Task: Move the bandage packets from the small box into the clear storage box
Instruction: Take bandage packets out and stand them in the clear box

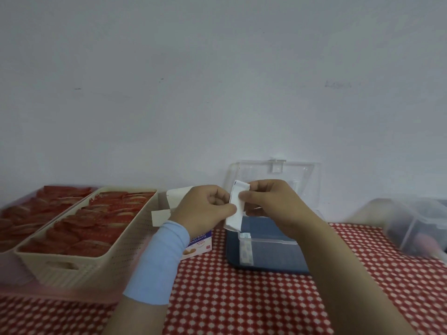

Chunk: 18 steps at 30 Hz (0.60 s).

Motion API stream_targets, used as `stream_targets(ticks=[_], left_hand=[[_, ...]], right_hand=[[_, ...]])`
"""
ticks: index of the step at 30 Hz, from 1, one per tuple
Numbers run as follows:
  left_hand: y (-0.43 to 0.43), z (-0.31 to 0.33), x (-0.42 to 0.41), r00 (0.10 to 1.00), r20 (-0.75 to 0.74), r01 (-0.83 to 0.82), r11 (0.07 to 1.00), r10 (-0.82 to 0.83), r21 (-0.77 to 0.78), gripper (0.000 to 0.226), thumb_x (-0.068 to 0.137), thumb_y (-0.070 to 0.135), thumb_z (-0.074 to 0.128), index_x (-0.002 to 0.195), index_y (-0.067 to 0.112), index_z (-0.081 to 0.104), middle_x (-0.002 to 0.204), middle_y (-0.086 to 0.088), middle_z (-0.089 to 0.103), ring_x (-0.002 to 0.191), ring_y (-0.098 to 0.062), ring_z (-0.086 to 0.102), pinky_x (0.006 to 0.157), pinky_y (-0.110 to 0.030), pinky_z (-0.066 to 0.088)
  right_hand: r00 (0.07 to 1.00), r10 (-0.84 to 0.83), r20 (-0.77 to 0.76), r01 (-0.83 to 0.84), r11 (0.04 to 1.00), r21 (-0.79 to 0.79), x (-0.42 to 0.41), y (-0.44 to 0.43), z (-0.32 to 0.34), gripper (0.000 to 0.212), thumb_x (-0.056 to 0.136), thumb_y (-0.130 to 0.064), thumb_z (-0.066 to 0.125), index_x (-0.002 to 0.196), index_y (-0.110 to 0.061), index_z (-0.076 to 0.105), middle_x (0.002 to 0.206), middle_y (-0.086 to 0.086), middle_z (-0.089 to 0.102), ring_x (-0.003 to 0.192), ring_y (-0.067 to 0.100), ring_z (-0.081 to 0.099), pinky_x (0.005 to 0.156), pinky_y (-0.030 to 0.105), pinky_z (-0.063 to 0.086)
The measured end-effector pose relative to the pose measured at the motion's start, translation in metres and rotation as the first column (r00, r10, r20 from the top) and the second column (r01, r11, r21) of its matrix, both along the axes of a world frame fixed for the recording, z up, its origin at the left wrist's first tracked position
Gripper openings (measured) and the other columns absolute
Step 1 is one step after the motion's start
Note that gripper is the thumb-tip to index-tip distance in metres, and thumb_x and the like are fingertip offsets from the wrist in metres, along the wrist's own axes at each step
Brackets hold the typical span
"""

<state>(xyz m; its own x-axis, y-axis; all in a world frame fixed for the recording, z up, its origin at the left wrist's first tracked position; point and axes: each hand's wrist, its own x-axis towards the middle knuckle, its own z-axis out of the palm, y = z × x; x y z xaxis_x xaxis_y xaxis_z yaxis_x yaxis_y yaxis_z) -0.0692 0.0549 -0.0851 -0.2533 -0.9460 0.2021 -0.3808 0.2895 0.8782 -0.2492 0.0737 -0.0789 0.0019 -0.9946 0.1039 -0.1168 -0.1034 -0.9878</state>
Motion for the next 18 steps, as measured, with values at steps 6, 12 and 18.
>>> stream_targets(ticks=[6, 12, 18], left_hand=[[0.004, -0.007, -0.01, 0.995, -0.096, -0.034, 0.999, 0.034, 0.009, 0.007, 0.083, 0.009, 0.074, 0.089, 0.012, 0.073, 0.081, -0.008, 0.077, 0.065, -0.013, 0.069, 0.056, -0.018, 0.054], [0.008, -0.01, -0.017, 0.979, -0.204, 0.022, 0.995, -0.001, 0.102, 0.01, 0.086, 0.007, 0.072, 0.094, 0.003, 0.071, 0.087, -0.017, 0.075, 0.072, -0.023, 0.07, 0.059, -0.024, 0.058], [-0.003, -0.024, -0.018, 0.973, 0.228, -0.057, 0.998, 0.047, 0.037, 0.034, 0.092, 0.034, 0.057, 0.086, 0.003, 0.072, 0.083, -0.014, 0.073, 0.083, -0.028, 0.071, 0.081, -0.04, 0.059]], right_hand=[[0.996, 0.078, 0.051, -0.086, 0.982, 0.169, -0.007, 0.004, 0.001, 0.018, 0.09, -0.011, 0.073, 0.099, 0.003, 0.073, 0.084, 0.012, 0.074, 0.072, 0.019, 0.07, 0.073, 0.032, 0.057], [0.997, 0.08, -0.018, -0.074, 0.97, 0.23, -0.013, 0.006, 0.009, 0.008, 0.087, -0.008, 0.075, 0.087, -0.001, 0.071, 0.074, 0.01, 0.07, 0.068, 0.021, 0.066, 0.078, 0.037, 0.061], [0.922, -0.079, -0.379, 0.205, 0.93, 0.304, -0.029, -0.004, -0.002, 0.015, 0.089, -0.008, 0.073, 0.101, 0.0, 0.071, 0.084, 0.014, 0.076, 0.067, 0.019, 0.072, 0.064, 0.03, 0.061]])
